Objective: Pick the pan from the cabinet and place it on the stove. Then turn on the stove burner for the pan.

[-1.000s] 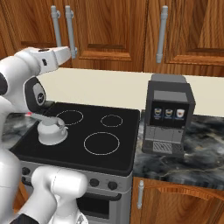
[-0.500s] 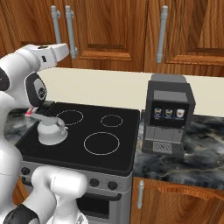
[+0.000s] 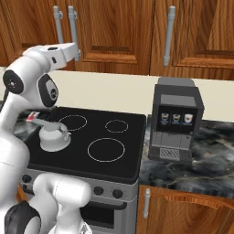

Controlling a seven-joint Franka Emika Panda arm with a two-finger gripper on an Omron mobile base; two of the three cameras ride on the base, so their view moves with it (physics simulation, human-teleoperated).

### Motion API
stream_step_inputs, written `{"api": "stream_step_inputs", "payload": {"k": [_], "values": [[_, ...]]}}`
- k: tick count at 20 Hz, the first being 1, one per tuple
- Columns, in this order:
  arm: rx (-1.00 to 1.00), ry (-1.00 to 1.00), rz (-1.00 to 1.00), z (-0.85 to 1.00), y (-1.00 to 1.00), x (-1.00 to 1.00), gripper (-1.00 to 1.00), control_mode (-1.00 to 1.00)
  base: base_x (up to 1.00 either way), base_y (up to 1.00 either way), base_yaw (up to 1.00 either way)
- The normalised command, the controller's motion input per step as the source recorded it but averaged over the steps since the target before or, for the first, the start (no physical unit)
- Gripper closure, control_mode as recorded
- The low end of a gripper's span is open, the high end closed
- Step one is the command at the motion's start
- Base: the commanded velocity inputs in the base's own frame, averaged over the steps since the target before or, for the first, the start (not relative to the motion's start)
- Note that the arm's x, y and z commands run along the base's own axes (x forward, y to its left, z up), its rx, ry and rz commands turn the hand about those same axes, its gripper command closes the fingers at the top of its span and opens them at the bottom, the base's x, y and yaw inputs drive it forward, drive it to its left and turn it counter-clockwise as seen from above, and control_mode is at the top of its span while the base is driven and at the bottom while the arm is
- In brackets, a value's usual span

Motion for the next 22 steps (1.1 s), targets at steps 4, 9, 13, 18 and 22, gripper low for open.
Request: {"api": "stream_step_inputs", "payload": {"k": [4,9,13,18,22], "values": [[0.00,-0.02,0.00,0.00,-0.06,0.38,-1.00,-1.00,0.00,0.00,0.00],[0.00,0.00,0.00,0.00,-0.01,0.42,-1.00,-1.00,0.00,0.00,0.00],[0.01,0.00,0.00,-0.01,0.00,0.43,-1.00,-1.00,0.00,0.00,0.00],[0.00,0.00,0.01,-0.02,0.00,0.29,-1.00,-1.00,0.00,0.00,0.00],[0.00,0.00,0.01,-0.06,0.00,0.24,-1.00,-1.00,0.00,0.00,0.00]]}}
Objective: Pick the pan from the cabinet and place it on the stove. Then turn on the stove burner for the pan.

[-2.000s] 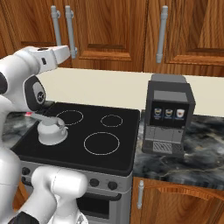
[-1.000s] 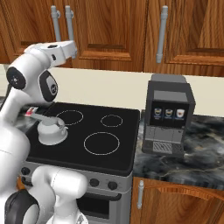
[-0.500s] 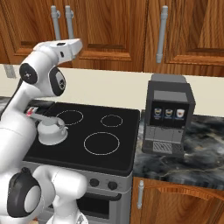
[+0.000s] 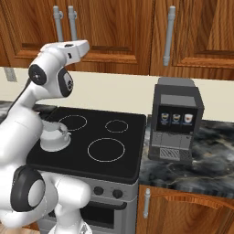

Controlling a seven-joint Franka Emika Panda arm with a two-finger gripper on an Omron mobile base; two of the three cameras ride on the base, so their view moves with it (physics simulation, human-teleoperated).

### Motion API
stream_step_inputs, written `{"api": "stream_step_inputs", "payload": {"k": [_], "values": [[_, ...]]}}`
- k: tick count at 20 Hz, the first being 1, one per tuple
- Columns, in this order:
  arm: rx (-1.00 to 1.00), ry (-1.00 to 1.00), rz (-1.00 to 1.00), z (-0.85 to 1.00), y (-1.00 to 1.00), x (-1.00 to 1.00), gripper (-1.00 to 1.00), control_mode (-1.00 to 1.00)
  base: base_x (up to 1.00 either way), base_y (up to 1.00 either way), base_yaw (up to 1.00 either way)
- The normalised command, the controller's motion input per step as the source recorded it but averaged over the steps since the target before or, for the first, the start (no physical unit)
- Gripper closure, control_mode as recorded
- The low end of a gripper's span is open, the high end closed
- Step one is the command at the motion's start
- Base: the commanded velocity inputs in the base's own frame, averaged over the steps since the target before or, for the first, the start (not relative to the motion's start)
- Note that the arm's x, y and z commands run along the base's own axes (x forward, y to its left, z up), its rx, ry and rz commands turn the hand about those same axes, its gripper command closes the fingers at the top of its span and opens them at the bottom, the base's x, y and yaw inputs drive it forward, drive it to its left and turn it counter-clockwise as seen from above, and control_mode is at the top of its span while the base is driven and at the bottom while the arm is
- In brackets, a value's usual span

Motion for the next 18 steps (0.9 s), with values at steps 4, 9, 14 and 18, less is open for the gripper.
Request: {"api": "stream_step_inputs", "payload": {"k": [4,9,14,18], "values": [[0.00,0.00,0.00,-0.07,0.00,0.25,-1.00,-1.00,0.00,0.00,0.00],[0.00,0.00,0.00,-0.04,0.03,0.29,-1.00,-1.00,0.00,0.00,0.00],[0.00,0.00,0.00,-0.03,0.16,0.31,-1.00,-1.00,0.00,0.00,0.00],[0.00,0.00,0.00,-0.03,0.18,0.30,-1.00,-1.00,0.00,0.00,0.00]]}}
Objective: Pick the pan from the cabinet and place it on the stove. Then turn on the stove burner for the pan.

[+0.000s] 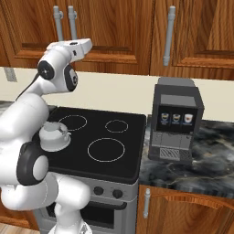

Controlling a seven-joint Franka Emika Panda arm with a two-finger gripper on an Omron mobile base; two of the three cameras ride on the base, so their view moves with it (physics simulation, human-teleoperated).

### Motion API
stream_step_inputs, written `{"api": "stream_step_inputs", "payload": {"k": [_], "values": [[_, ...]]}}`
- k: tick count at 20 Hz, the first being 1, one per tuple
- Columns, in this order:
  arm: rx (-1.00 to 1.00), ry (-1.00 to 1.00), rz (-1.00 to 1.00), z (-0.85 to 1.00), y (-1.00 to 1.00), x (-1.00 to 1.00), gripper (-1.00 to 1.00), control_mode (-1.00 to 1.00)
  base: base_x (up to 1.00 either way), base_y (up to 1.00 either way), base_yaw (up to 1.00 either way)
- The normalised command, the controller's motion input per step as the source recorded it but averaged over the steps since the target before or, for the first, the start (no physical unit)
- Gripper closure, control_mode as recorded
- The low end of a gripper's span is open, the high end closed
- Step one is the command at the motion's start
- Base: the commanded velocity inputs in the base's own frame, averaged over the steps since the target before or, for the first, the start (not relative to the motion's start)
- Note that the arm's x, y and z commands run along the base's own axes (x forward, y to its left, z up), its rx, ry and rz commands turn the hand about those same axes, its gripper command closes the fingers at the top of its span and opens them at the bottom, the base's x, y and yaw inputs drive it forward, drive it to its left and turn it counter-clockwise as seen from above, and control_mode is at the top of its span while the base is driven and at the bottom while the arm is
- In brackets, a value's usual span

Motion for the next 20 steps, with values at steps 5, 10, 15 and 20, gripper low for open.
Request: {"api": "stream_step_inputs", "payload": {"k": [5,10,15,20], "values": [[0.00,0.02,0.00,-0.01,0.07,0.30,-1.00,-1.00,0.00,0.00,0.00],[0.00,0.04,0.00,-0.03,0.03,0.33,1.00,-1.00,0.00,0.00,0.00],[0.00,0.06,0.00,-0.06,0.03,0.12,1.00,-1.00,0.00,0.00,0.00],[-0.01,0.03,-0.01,-0.03,0.09,-0.01,1.00,-1.00,0.00,0.00,0.00]]}}
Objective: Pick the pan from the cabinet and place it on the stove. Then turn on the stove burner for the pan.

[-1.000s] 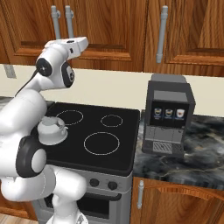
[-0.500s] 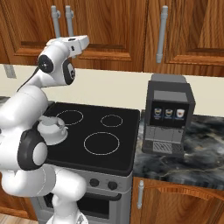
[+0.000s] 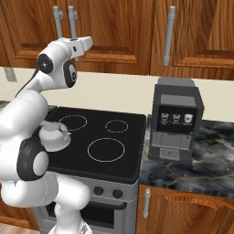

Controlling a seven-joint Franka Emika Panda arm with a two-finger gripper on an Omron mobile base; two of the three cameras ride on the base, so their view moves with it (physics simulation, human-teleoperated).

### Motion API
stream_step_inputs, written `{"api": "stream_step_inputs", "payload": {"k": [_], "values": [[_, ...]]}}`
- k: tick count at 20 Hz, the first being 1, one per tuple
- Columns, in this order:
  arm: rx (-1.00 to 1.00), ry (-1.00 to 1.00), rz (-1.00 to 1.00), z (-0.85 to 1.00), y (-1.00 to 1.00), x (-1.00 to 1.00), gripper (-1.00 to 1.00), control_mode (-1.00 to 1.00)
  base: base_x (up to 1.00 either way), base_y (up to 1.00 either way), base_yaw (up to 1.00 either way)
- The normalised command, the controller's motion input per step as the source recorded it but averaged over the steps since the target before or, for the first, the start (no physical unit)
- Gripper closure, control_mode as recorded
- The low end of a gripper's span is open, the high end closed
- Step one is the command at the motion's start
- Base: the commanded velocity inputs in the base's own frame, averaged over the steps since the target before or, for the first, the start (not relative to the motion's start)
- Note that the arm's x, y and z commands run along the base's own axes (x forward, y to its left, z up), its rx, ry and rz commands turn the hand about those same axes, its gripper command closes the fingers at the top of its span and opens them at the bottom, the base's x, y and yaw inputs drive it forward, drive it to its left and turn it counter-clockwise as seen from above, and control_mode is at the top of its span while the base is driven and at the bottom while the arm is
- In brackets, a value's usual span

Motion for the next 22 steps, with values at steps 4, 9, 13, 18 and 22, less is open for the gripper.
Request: {"api": "stream_step_inputs", "payload": {"k": [4,9,13,18,22], "values": [[0.00,0.01,0.00,0.00,0.00,-0.13,1.00,-1.00,0.00,0.00,0.00],[0.00,0.00,0.08,0.02,-0.14,-0.41,1.00,-1.00,0.00,0.00,0.00],[0.01,0.00,0.12,0.13,-0.34,-0.73,1.00,-1.00,0.00,0.00,0.00],[0.05,0.00,0.12,0.25,-0.44,-0.77,1.00,-1.00,0.00,0.00,0.00],[0.07,0.02,0.12,0.39,-0.53,-0.78,1.00,-1.00,0.00,0.00,0.00]]}}
